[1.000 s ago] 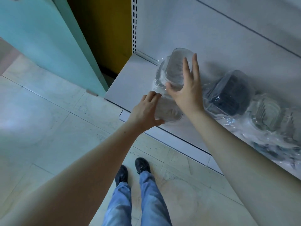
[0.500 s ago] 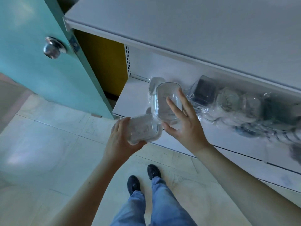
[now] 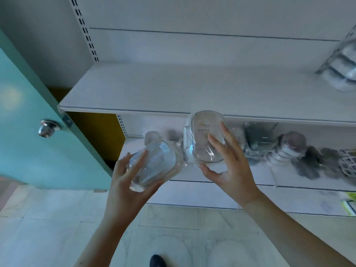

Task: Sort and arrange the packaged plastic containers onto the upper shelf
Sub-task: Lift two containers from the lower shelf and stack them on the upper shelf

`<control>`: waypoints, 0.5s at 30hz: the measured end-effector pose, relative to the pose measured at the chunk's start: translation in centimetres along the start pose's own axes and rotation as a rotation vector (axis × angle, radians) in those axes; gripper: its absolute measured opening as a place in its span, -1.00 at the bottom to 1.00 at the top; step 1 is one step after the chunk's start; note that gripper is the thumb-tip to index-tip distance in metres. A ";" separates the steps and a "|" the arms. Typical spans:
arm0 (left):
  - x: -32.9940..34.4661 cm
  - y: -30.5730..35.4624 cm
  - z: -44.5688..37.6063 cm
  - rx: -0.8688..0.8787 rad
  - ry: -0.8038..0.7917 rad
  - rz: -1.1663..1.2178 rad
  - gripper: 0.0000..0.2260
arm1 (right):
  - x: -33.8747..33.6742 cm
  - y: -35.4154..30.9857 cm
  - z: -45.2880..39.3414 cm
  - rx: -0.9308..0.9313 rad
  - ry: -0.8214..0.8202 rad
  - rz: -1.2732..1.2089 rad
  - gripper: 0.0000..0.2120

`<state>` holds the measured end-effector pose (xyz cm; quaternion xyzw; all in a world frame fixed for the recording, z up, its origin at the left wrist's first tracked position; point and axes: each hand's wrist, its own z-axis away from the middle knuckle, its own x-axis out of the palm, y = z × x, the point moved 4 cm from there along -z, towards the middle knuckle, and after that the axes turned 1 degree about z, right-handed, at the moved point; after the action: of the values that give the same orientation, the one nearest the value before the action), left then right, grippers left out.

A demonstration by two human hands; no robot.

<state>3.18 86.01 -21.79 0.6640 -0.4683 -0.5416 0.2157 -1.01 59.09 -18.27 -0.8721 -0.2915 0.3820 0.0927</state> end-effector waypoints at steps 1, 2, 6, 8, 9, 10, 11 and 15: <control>1.1 1.5 -0.4 0.030 -0.011 0.009 -0.29 | -1.7 0.8 0.3 0.025 0.021 0.000 -0.43; 2.4 3.1 -0.8 0.061 -0.020 0.014 -0.31 | -3.4 1.6 0.7 0.052 0.041 0.004 -0.43; 8.1 9.9 -2.7 0.204 -0.023 0.021 -0.37 | -10.5 5.2 2.7 0.131 0.108 0.033 -0.48; 11.1 12.9 -3.5 0.219 -0.008 0.043 -0.38 | -14.1 7.1 3.8 0.123 0.127 0.072 -0.49; 12.6 14.3 -3.8 0.194 0.002 0.072 -0.38 | -15.8 8.2 4.3 0.122 0.129 0.093 -0.49; 14.1 15.6 -4.1 0.167 0.018 0.092 -0.38 | -17.4 9.3 4.8 0.121 0.130 0.120 -0.48; 15.5 16.8 -4.4 0.151 0.038 0.100 -0.39 | -19.0 10.4 5.3 0.114 0.133 0.153 -0.47; 21.3 21.8 -6.0 0.140 0.097 0.106 -0.47 | -23.9 14.9 6.6 0.086 0.146 0.250 -0.47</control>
<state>-0.32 56.25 -13.61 0.6770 -0.5286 -0.4626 0.2197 -12.04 32.73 -13.93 -0.9222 -0.1567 0.3384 0.1024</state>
